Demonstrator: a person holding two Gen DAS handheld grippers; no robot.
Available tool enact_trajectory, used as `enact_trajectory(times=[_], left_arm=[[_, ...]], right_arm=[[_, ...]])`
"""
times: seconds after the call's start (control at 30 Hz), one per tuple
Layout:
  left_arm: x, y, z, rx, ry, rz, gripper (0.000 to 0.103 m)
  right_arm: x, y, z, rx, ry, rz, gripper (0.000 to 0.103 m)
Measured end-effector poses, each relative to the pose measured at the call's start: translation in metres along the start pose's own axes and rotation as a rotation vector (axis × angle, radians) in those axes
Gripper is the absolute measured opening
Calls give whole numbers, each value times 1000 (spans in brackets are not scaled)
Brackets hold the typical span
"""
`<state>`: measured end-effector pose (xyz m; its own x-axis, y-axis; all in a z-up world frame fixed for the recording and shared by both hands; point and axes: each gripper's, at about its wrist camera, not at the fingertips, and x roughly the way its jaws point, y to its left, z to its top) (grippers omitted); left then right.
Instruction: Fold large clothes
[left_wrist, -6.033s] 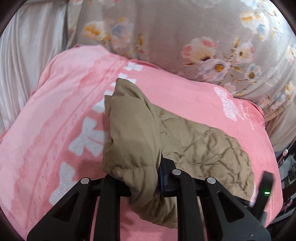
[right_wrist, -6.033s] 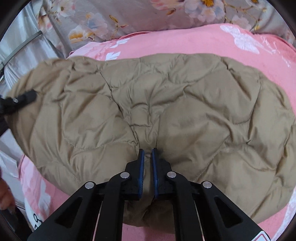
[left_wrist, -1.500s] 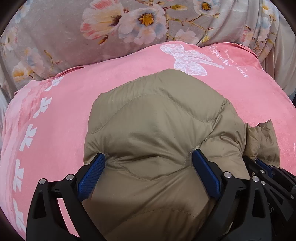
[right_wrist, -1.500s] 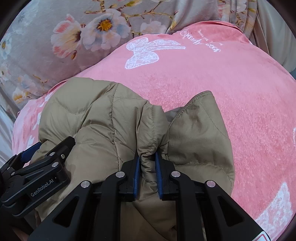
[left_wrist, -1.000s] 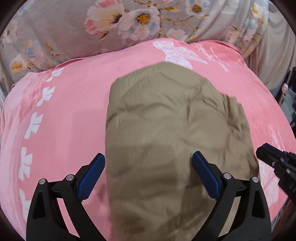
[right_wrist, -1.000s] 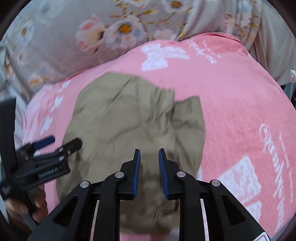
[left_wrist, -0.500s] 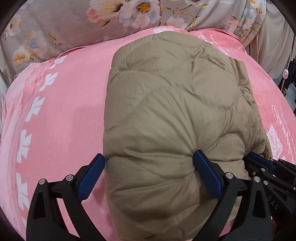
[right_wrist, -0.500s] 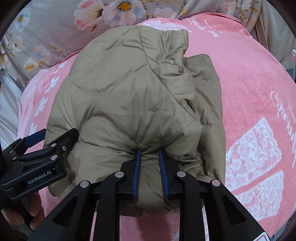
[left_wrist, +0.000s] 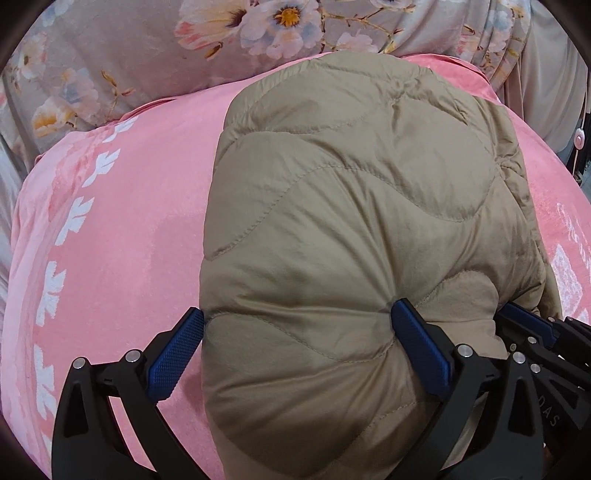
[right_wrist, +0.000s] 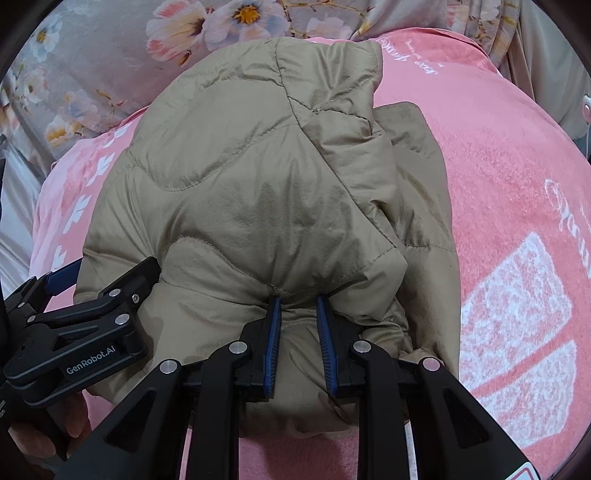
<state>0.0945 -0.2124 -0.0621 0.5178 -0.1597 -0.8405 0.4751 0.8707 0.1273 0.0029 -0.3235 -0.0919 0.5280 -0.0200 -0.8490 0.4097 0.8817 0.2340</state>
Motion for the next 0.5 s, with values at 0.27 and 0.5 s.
enact_trajectory(times=[0.27, 0.5], left_arm=[[-10, 48, 15, -132, 69, -174, 98], [31, 121, 23, -392, 222, -449, 98]], right_arm=[[-53, -47, 12, 138, -90, 110, 63], [-8, -136, 7, 429, 77, 319, 80]])
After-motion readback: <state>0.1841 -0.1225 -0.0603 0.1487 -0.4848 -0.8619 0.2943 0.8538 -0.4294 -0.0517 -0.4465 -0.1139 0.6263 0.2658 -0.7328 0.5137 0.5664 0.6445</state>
